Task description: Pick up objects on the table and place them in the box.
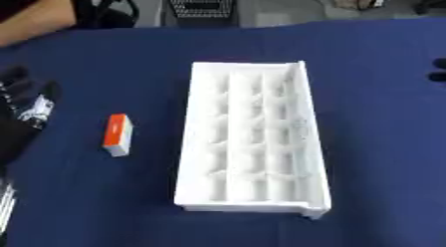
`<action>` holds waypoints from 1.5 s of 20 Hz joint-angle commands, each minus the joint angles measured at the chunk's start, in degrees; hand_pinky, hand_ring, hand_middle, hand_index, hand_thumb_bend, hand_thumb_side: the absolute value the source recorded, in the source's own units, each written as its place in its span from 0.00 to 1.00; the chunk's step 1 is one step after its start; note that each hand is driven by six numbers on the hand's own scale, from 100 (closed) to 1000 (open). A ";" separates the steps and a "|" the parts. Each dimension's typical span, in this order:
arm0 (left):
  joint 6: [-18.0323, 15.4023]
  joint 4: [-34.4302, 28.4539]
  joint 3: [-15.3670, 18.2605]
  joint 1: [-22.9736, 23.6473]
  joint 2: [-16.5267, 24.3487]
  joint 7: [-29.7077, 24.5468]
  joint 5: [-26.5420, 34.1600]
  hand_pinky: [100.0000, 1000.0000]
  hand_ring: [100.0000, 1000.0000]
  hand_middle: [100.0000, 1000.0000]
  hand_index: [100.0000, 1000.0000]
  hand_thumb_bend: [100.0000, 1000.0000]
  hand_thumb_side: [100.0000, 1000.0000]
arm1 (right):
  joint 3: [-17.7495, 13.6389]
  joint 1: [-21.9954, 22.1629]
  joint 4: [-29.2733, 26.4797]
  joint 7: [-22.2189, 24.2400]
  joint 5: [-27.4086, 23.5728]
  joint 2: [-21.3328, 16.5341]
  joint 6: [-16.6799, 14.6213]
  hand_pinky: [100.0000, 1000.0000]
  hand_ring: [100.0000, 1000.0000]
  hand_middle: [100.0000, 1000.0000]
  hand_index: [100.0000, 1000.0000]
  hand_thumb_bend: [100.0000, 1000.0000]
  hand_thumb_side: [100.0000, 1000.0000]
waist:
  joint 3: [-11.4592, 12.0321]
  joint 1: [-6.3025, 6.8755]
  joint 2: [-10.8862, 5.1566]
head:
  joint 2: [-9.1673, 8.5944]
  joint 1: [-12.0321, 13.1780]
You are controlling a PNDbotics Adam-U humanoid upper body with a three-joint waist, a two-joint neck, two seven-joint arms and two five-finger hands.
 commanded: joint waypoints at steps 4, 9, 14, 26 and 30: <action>4.88 -2.10 -2.13 1.46 7.02 -4.49 -6.22 0.83 0.86 0.85 0.92 0.61 0.55 | 0.04 -0.67 -1.19 0.37 -0.20 -0.95 -0.05 0.57 0.63 0.67 0.79 0.00 0.99 | -0.22 0.12 -0.82 | -0.86 -0.02; 7.68 -3.19 -3.87 2.73 9.37 -8.63 -9.65 0.83 0.86 0.85 0.92 0.61 0.55 | 0.09 -0.71 -1.19 0.48 -0.22 -0.99 -0.06 0.57 0.63 0.67 0.79 0.00 0.99 | -0.39 0.16 -0.76 | -0.84 0.06; 8.55 -3.72 -4.31 3.04 9.55 -10.14 -10.55 0.82 0.86 0.85 0.92 0.62 0.56 | 0.09 -0.71 -1.19 0.49 -0.23 -0.98 -0.04 0.57 0.63 0.67 0.79 0.00 0.99 | -0.42 0.17 -0.77 | -0.83 0.05; 9.76 -3.29 -5.42 2.22 9.17 -12.33 -15.36 0.82 0.86 0.86 0.91 0.68 0.58 | 0.17 -0.70 -1.19 0.57 -0.27 -0.95 0.01 0.57 0.63 0.67 0.79 0.00 0.99 | -0.41 0.14 -0.78 | -0.80 0.10; 10.03 -1.02 -6.61 1.05 8.59 -13.72 -17.65 0.82 0.86 0.86 0.91 0.67 0.57 | 0.22 -0.73 -1.19 0.62 -0.33 -0.90 0.04 0.57 0.62 0.67 0.79 0.00 0.99 | -0.51 0.11 -0.82 | -0.91 0.20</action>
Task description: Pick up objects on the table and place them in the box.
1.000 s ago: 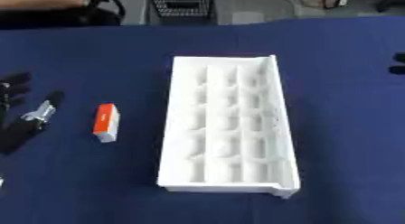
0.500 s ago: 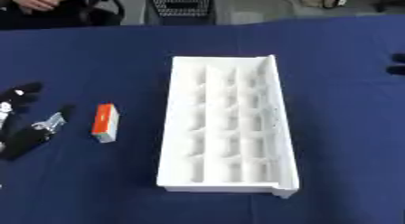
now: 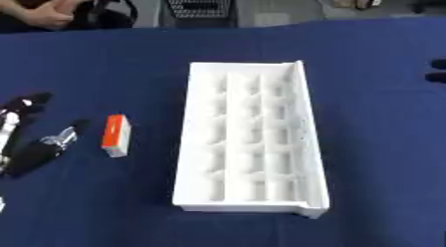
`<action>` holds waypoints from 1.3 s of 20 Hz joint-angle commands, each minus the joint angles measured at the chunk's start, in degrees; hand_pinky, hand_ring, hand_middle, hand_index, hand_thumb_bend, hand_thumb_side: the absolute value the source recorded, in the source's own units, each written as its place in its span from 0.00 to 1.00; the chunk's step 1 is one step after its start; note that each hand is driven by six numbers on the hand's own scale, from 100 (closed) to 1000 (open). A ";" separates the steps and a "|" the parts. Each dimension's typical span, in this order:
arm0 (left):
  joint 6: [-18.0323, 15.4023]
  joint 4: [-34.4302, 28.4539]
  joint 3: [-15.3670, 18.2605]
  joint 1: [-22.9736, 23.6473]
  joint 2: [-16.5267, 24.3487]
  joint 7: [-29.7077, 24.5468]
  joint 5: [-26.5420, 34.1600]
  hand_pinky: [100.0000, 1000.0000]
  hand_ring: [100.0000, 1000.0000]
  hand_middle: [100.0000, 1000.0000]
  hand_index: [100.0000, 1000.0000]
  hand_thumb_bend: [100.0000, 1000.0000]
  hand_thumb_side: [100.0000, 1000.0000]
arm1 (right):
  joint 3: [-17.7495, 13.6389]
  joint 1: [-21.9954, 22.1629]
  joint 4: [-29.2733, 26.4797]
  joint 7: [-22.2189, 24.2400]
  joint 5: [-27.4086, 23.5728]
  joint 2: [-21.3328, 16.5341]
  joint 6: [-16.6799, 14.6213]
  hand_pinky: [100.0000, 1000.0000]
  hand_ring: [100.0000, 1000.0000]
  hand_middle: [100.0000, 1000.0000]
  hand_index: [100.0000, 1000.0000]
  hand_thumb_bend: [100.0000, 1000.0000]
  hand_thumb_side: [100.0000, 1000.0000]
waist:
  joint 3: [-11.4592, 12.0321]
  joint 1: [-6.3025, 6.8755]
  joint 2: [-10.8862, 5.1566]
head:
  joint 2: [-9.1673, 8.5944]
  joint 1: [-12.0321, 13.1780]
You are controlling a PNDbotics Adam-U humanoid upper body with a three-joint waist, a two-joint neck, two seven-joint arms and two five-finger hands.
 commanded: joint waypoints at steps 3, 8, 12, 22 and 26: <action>0.16 2.91 -1.09 -1.98 -0.30 -1.31 -2.47 0.82 0.86 0.86 0.91 0.66 0.56 | -0.07 -0.73 -1.19 0.20 -0.30 -0.86 0.00 0.57 0.63 0.67 0.79 0.00 0.99 | -0.16 -0.10 -0.84 | -0.93 0.20; -0.30 6.60 -2.42 -3.81 -0.94 -2.09 -3.12 0.82 0.86 0.86 0.91 0.66 0.56 | -0.01 -0.75 -1.19 0.28 -0.35 -0.85 -0.01 0.57 0.63 0.67 0.80 0.00 0.99 | -0.26 -0.12 -0.83 | -0.90 0.28; -0.52 9.02 -3.06 -4.97 -1.68 -2.43 -3.47 0.82 0.85 0.86 0.91 0.65 0.56 | 0.04 -0.76 -1.19 0.35 -0.39 -0.85 0.00 0.57 0.63 0.67 0.80 0.00 0.99 | -0.28 -0.15 -0.86 | -0.85 0.31; -1.10 13.64 -4.75 -7.09 -2.72 -2.95 -3.26 0.82 0.85 0.86 0.90 0.65 0.56 | 0.16 -0.78 -1.19 0.51 -0.50 -0.83 0.00 0.57 0.63 0.67 0.80 0.00 0.99 | -0.44 -0.16 -0.91 | -0.84 0.54; -0.59 15.63 -5.04 -7.71 -3.05 -2.62 -2.89 0.82 0.85 0.85 0.90 0.65 0.56 | 0.19 -0.75 -1.19 0.57 -0.52 -0.84 0.00 0.57 0.63 0.67 0.80 0.00 0.99 | -0.47 -0.19 -0.92 | -0.80 0.59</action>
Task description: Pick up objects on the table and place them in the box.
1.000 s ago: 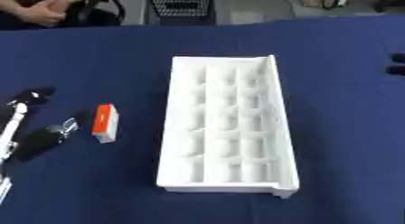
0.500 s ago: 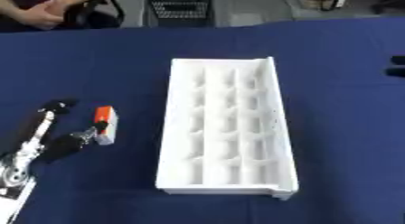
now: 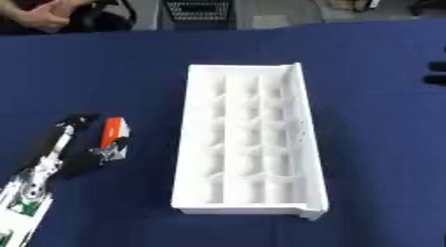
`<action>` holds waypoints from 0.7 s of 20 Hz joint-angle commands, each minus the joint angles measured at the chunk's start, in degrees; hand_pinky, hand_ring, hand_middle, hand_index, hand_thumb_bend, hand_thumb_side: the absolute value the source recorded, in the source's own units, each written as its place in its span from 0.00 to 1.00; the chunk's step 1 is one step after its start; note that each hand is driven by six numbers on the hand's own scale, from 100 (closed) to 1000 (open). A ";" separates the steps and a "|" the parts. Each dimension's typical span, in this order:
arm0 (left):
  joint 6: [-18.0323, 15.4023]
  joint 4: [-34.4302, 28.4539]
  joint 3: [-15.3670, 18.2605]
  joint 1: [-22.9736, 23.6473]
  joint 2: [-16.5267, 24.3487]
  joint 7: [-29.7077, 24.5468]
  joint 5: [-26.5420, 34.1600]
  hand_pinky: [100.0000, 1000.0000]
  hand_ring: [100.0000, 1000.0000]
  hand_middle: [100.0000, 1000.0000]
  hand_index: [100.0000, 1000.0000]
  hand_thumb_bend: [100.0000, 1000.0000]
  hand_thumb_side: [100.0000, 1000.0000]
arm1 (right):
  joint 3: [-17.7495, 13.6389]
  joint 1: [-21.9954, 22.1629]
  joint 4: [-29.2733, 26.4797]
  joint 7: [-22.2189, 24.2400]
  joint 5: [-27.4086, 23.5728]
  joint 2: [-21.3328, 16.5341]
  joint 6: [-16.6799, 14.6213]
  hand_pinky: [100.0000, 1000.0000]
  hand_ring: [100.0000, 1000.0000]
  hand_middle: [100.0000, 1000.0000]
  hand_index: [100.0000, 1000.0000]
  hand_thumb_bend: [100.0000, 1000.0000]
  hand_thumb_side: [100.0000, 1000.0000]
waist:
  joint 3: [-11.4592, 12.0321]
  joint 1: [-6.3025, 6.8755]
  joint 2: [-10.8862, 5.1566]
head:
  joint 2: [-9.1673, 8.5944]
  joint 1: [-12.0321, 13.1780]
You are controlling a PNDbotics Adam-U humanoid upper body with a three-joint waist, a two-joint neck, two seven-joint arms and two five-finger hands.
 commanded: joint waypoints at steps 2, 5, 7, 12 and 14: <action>0.59 1.32 -0.27 -0.96 0.05 0.45 0.38 0.82 0.85 0.85 0.90 0.65 0.56 | -0.17 -0.55 -1.19 0.20 -0.09 -0.81 -0.09 0.57 0.63 0.67 0.80 0.00 0.99 | -0.13 -0.15 -0.89 | -0.37 0.55; 0.78 2.25 -0.43 -1.26 -0.20 0.53 0.26 0.83 0.85 0.85 0.90 0.65 0.56 | -0.16 -0.54 -1.19 0.22 -0.08 -0.78 -0.08 0.57 0.63 0.67 0.80 0.00 0.99 | -0.13 -0.15 -0.89 | -0.37 0.57; 0.94 2.64 -0.51 -1.38 -0.28 0.47 0.07 0.83 0.85 0.85 0.90 0.65 0.56 | -0.15 -0.53 -1.19 0.23 -0.08 -0.78 -0.09 0.57 0.63 0.67 0.80 0.00 0.99 | -0.13 -0.15 -0.89 | -0.35 0.58; 1.50 3.04 -0.63 -1.54 -0.05 0.25 -0.71 0.83 0.85 0.85 0.89 0.64 0.56 | -0.16 -0.47 -1.19 0.23 -0.05 -0.74 -0.06 0.57 0.63 0.67 0.80 0.00 0.99 | -0.18 -0.11 -0.90 | -0.29 0.59; 1.69 2.85 -0.74 -1.46 0.18 0.02 -1.03 0.84 0.85 0.85 0.88 0.64 0.56 | -0.18 -0.45 -1.19 0.22 -0.04 -0.74 -0.06 0.57 0.63 0.67 0.80 0.00 0.99 | -0.22 -0.08 -0.91 | -0.27 0.59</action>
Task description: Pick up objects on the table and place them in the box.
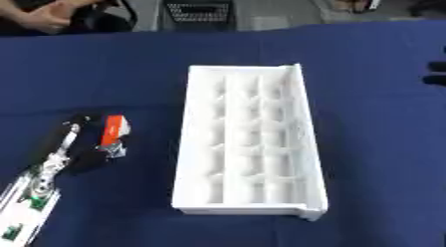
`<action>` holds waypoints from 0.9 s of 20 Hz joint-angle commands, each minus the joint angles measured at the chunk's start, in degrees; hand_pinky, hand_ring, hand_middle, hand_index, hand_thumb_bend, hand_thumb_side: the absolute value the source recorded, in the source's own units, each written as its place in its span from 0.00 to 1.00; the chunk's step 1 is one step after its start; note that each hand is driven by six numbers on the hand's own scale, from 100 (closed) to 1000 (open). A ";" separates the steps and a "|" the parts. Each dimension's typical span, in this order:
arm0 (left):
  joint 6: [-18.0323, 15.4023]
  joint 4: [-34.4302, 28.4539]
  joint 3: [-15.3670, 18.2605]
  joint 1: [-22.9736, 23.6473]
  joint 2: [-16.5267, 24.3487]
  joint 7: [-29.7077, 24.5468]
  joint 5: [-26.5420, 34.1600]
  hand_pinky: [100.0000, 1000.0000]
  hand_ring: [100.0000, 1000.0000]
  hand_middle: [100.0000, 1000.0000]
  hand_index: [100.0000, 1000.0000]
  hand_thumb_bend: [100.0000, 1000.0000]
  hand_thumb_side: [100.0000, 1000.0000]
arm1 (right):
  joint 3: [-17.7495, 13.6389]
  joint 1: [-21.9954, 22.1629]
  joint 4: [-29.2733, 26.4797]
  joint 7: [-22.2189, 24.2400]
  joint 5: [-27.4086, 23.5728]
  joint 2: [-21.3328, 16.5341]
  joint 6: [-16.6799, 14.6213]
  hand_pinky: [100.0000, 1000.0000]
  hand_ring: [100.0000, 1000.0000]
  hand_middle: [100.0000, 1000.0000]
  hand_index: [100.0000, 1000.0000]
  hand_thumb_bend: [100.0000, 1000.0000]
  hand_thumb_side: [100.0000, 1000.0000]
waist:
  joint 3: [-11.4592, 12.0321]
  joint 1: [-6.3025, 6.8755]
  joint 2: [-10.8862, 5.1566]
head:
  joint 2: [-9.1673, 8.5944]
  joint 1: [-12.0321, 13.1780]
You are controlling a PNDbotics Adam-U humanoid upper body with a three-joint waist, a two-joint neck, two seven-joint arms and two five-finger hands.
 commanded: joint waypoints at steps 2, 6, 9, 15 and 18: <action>0.77 0.02 -0.66 0.30 1.06 -0.76 -0.70 0.84 0.85 0.85 0.87 0.64 0.55 | -0.17 -0.41 -1.19 0.11 -0.01 -0.78 0.05 0.57 0.63 0.67 0.80 0.00 0.99 | -0.23 -0.05 -0.74 | -0.21 0.52; 1.47 -1.83 -1.73 1.74 3.72 -2.45 -1.14 0.83 0.85 0.85 0.85 0.63 0.55 | -0.19 -0.17 -1.19 0.12 0.16 -1.13 0.11 0.57 0.63 0.67 0.80 0.00 0.99 | -0.29 0.38 -0.94 | 0.03 0.14; 2.48 -4.11 -2.43 2.78 6.18 -3.92 -1.62 0.83 0.84 0.85 0.83 0.62 0.55 | -0.21 0.11 -1.19 0.11 0.37 -1.31 0.30 0.57 0.63 0.67 0.80 0.00 0.99 | -0.11 0.88 -1.15 | 0.31 -0.16; 4.15 -9.11 -2.95 3.90 9.92 -6.48 -3.20 0.83 0.84 0.84 0.76 0.61 0.53 | -0.29 0.46 -1.19 0.02 0.67 -1.71 0.47 0.57 0.63 0.67 0.80 0.00 0.99 | 0.11 1.50 -1.51 | 0.66 -0.49; 4.84 -11.51 -2.60 3.85 10.74 -7.14 -4.71 0.83 0.83 0.83 0.68 0.58 0.52 | -0.30 0.53 -1.19 -0.02 0.73 -1.75 0.51 0.57 0.63 0.67 0.80 0.00 0.99 | 0.18 1.64 -1.62 | 0.69 -0.55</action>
